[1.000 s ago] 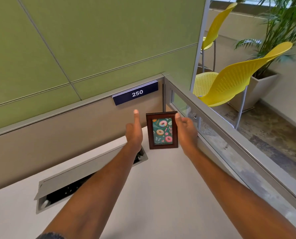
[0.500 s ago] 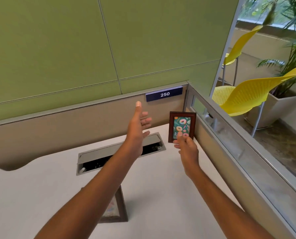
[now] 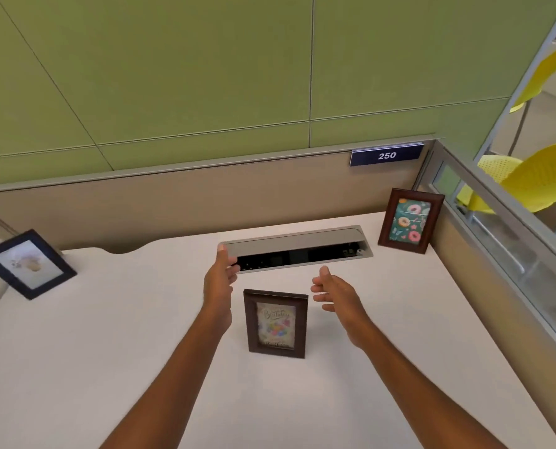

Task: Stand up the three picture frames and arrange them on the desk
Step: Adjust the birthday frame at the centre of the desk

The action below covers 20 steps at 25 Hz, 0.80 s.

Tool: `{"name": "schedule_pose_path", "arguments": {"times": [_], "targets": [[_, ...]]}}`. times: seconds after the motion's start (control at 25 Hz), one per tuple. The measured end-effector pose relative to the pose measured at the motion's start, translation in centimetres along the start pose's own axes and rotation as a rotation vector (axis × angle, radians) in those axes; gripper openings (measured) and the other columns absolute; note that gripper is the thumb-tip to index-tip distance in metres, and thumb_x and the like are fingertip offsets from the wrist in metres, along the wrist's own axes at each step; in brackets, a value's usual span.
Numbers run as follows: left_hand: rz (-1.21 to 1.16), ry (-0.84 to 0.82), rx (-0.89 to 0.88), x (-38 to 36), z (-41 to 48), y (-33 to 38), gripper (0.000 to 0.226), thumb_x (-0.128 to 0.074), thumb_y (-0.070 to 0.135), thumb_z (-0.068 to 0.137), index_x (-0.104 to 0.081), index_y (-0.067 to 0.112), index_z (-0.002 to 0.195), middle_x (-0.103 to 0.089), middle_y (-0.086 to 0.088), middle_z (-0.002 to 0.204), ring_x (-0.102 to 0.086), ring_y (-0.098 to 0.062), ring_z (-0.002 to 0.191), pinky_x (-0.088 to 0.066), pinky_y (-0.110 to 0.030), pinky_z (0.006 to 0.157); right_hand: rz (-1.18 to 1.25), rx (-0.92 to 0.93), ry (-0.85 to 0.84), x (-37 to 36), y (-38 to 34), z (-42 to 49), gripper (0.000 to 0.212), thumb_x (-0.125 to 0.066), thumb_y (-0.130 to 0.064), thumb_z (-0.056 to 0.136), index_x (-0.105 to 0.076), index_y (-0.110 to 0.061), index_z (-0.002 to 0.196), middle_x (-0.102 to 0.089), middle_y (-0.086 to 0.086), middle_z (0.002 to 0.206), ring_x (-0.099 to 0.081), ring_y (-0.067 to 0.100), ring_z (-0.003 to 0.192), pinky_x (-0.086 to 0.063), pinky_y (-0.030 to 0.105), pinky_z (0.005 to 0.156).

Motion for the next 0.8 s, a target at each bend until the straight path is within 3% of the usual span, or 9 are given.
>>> {"name": "schedule_pose_path", "arguments": {"times": [0.08,0.2,0.28,0.4,0.52,0.68,0.8], "targets": [[0.077,-0.107,0.084,0.6,0.4,-3.8,0.074,-0.037,0.081,0.102,-0.073,0.023,0.132,-0.072,-0.010,0.141,-0.061,-0.031,0.135,-0.036,-0.050,0.124,-0.013,-0.068,-0.052,-1.9,1.6,-0.7,0.079,-0.035,-0.084,0.089,-0.072,-0.023,0.122,-0.077,0.001,0.120,-0.073,0.019,0.111,-0.059,0.039,0.098],[0.136,-0.287,0.164,-0.1,0.4,-7.6,0.087,-0.033,0.096,0.089,-0.078,0.030,0.122,-0.086,0.001,0.117,-0.071,-0.023,0.122,-0.044,-0.042,0.116,0.017,-0.174,-0.077,-4.2,3.6,-1.5,0.090,-0.025,-0.088,0.088,-0.074,-0.022,0.124,-0.082,0.005,0.116,-0.075,0.024,0.111,-0.057,0.043,0.104],[0.132,-0.350,0.174,-1.0,0.5,-8.9,0.083,-0.030,0.095,0.091,-0.078,0.037,0.128,-0.086,0.007,0.118,-0.074,-0.020,0.122,-0.046,-0.047,0.121,0.053,-0.203,-0.071,-5.0,4.2,-1.8,0.087,-0.024,-0.091,0.087,-0.078,-0.031,0.118,-0.085,-0.001,0.111,-0.079,0.021,0.108,-0.058,0.039,0.100],[0.115,-0.378,0.177,-1.4,0.7,-9.7,0.075,-0.028,0.092,0.096,-0.080,0.045,0.121,-0.085,0.009,0.120,-0.076,-0.020,0.122,-0.046,-0.054,0.124,0.116,-0.209,-0.061,-5.6,4.3,-1.9,0.080,-0.024,-0.093,0.086,-0.076,-0.040,0.118,-0.085,-0.010,0.109,-0.082,0.012,0.100,-0.060,0.032,0.085],[0.116,-0.398,0.173,-1.5,1.1,-10.2,0.069,-0.026,0.093,0.094,-0.084,0.057,0.103,-0.086,0.012,0.115,-0.078,-0.018,0.117,-0.049,-0.053,0.122,0.171,-0.197,-0.029,-5.8,4.6,-1.6,0.079,-0.027,-0.092,0.086,-0.076,-0.039,0.119,-0.085,-0.010,0.111,-0.082,0.009,0.098,-0.060,0.030,0.081],[0.110,-0.364,0.181,-0.5,1.8,-10.4,0.079,-0.035,0.099,0.085,-0.079,0.044,0.120,-0.086,0.010,0.115,-0.075,-0.019,0.120,-0.049,-0.047,0.117,0.182,-0.179,-0.023,-6.3,4.3,-1.3,0.074,-0.028,-0.088,0.088,-0.077,-0.039,0.114,-0.085,-0.006,0.114,-0.082,0.014,0.101,-0.061,0.035,0.088],[0.088,-0.334,0.176,0.8,2.3,-9.6,0.082,-0.039,0.102,0.076,-0.073,0.044,0.124,-0.084,0.006,0.122,-0.074,-0.022,0.123,-0.052,-0.045,0.112,0.180,-0.175,-0.069,-7.6,3.1,-1.0,0.070,-0.029,-0.085,0.089,-0.072,-0.038,0.120,-0.081,-0.002,0.123,-0.076,0.021,0.115,-0.057,0.044,0.105]]}}
Point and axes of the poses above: each hand's wrist, its own z-axis towards the middle knuckle, its own x-axis out of the back of the hand, y = z × x, the point moved 8 cm from there along z, towards the middle knuckle
